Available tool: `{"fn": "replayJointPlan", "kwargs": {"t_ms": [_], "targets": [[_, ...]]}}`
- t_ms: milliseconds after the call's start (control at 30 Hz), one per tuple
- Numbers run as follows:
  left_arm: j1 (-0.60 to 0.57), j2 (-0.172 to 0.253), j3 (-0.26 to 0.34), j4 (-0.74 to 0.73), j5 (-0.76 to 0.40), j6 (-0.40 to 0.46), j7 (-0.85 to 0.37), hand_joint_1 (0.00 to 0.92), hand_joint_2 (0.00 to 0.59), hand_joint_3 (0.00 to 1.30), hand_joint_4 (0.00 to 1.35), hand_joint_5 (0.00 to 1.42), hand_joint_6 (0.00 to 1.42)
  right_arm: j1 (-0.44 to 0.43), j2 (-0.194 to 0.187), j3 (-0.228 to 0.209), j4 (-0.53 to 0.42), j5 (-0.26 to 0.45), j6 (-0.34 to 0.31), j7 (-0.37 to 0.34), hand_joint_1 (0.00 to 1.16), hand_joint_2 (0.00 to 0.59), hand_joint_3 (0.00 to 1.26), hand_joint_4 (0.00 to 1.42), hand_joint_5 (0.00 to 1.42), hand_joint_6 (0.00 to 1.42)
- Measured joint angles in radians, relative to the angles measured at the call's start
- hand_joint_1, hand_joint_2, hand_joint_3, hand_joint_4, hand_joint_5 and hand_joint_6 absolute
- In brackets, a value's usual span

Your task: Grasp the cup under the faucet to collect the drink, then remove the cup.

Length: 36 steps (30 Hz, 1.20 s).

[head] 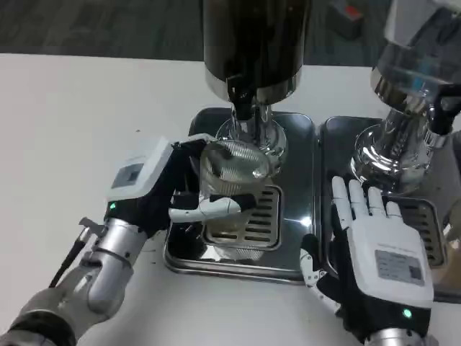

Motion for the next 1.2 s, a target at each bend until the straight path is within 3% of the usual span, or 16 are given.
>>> {"fn": "replayJointPlan", "kwargs": {"t_ms": [100, 233, 433, 467, 533, 667, 1000, 1200], "targets": [[-0.02, -0.011, -0.035, 0.008, 0.031, 0.022, 0.048, 0.467, 0.056, 0.55, 0.65, 0.89, 0.95, 0.006, 0.002, 0.001, -0.002, -0.006, 0.004, 0.0, 0.4, 0.535, 0.0, 0.0, 0.0, 0.03], [-0.032, -0.026, -0.101, 0.016, 0.111, 0.061, 0.198, 0.447, 0.054, 0.55, 0.65, 0.89, 0.93, 0.017, 0.012, 0.012, -0.004, -0.011, 0.014, 0.0, 0.4, 0.535, 0.0, 0.0, 0.0, 0.03], [-0.036, -0.035, -0.128, 0.036, 0.116, 0.074, 0.249, 0.444, 0.053, 0.55, 0.64, 0.88, 0.92, 0.039, 0.032, 0.022, -0.026, -0.035, 0.031, 0.0, 0.4, 0.535, 0.0, 0.0, 0.0, 0.03], [-0.035, -0.035, -0.129, 0.037, 0.115, 0.074, 0.254, 0.413, 0.035, 0.54, 0.64, 0.88, 0.9, 0.042, 0.032, 0.022, -0.029, -0.036, 0.032, 0.0, 0.4, 0.535, 0.0, 0.0, 0.0, 0.03], [-0.029, -0.035, -0.129, 0.038, 0.112, 0.074, 0.261, 0.208, 0.03, 0.53, 0.61, 0.87, 0.86, 0.048, 0.033, 0.021, -0.032, -0.036, 0.036, 0.0, 0.4, 0.535, 0.0, 0.0, 0.0, 0.03], [-0.014, -0.028, -0.125, 0.047, 0.094, 0.072, 0.255, 0.054, 0.026, 0.46, 0.53, 0.76, 0.71, 0.049, 0.033, 0.021, -0.032, -0.036, 0.035, 0.0, 0.4, 0.534, 0.0, 0.0, 0.0, 0.03], [-0.002, -0.006, -0.113, 0.057, 0.069, 0.051, 0.176, 0.0, 0.001, 0.3, 0.31, 0.58, 0.48, 0.032, 0.026, 0.013, -0.031, -0.026, 0.016, 0.007, 0.4, 0.53, 0.0, 0.0, 0.0, 0.03], [-0.001, 0.017, -0.087, 0.024, 0.036, -0.015, 0.173, 0.0, 0.0, 0.28, 0.29, 0.56, 0.43, 0.028, 0.028, 0.011, -0.025, -0.023, 0.015, 0.007, 0.4, 0.498, 0.0, 0.0, 0.0, 0.02]]}}
